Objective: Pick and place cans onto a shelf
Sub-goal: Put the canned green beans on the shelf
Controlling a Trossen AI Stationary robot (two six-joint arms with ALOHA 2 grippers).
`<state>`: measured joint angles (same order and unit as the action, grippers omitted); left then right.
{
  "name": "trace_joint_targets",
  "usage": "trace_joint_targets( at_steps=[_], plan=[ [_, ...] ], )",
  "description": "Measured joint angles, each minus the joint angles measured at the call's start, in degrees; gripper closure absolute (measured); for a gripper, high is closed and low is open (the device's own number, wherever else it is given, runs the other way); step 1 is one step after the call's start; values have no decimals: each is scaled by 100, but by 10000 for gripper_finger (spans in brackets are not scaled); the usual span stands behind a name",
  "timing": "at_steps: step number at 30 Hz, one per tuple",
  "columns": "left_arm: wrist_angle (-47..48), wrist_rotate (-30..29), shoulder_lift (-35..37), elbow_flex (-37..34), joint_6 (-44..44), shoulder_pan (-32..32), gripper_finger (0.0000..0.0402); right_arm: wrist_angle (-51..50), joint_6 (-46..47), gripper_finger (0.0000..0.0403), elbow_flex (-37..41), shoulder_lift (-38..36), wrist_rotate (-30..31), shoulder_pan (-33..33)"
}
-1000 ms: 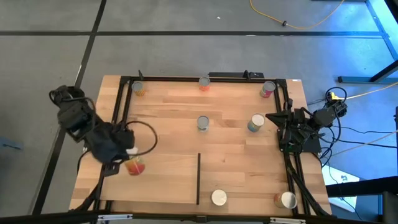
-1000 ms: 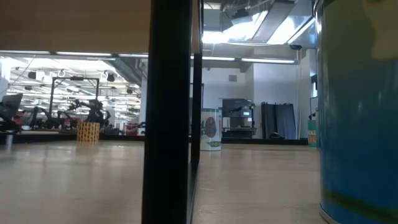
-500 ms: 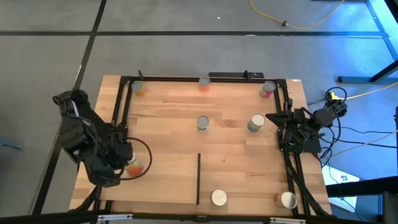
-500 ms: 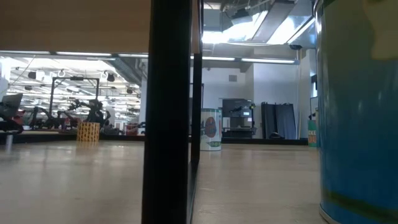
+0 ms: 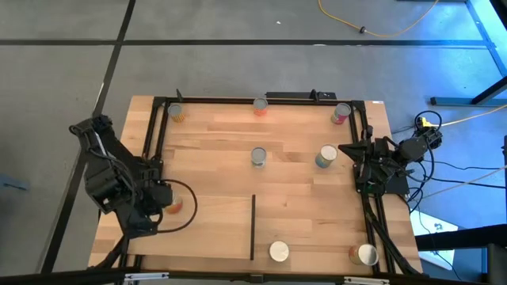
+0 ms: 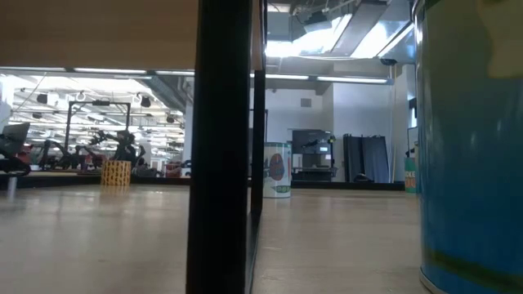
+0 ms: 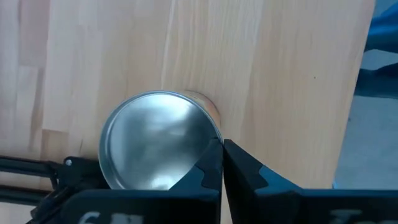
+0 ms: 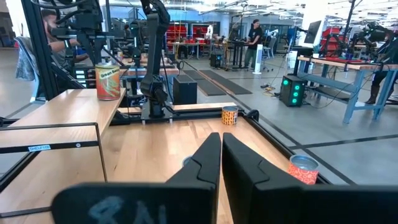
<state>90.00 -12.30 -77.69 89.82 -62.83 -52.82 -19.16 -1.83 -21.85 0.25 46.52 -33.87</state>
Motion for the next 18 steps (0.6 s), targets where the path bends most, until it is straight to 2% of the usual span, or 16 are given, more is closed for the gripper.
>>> trace_joint_targets(
  at_steps=[15, 18],
  plan=[
    [-2, 114, 0, -2, -453, 3, 373, 0, -13, 383, 0, 0, 0, 0],
    [-2, 354, 1, -2, -447, 3, 374, 0, -13, 383, 0, 0, 0, 0]
  ],
)
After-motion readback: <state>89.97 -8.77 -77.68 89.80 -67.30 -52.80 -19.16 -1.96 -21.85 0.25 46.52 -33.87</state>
